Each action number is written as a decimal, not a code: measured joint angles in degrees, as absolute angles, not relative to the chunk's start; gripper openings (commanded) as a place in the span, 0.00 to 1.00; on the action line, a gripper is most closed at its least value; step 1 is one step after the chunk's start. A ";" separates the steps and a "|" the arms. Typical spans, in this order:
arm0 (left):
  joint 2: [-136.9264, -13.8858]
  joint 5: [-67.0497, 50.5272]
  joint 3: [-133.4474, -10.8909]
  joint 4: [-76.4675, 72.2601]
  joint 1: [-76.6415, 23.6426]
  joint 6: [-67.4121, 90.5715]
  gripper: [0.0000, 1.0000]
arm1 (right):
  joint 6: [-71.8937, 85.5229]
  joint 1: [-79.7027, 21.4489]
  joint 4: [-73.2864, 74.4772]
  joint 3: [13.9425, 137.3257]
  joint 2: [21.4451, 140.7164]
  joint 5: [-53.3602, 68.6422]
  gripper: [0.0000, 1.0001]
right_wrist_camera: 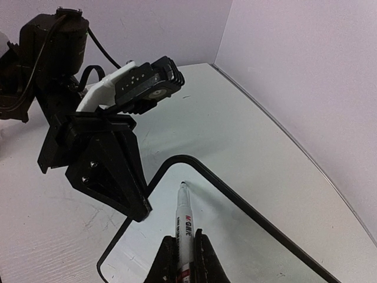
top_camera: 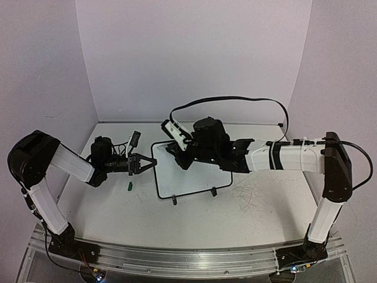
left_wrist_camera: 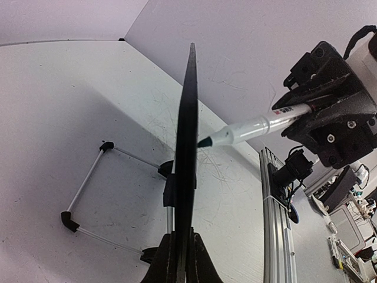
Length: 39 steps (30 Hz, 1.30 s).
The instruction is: Write a sentence on the whiteboard
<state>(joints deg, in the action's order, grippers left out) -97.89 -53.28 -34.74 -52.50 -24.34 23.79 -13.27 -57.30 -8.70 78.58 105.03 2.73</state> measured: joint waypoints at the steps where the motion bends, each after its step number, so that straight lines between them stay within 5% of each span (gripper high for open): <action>1: -97.89 -53.28 -34.74 -52.51 -24.34 23.79 0.00 | -13.26 -57.30 -8.80 78.65 105.04 2.66 0.00; 39: -97.36 -52.71 -34.24 -52.42 -24.43 23.73 0.00 | -12.46 -57.58 -9.61 79.16 105.97 1.34 0.00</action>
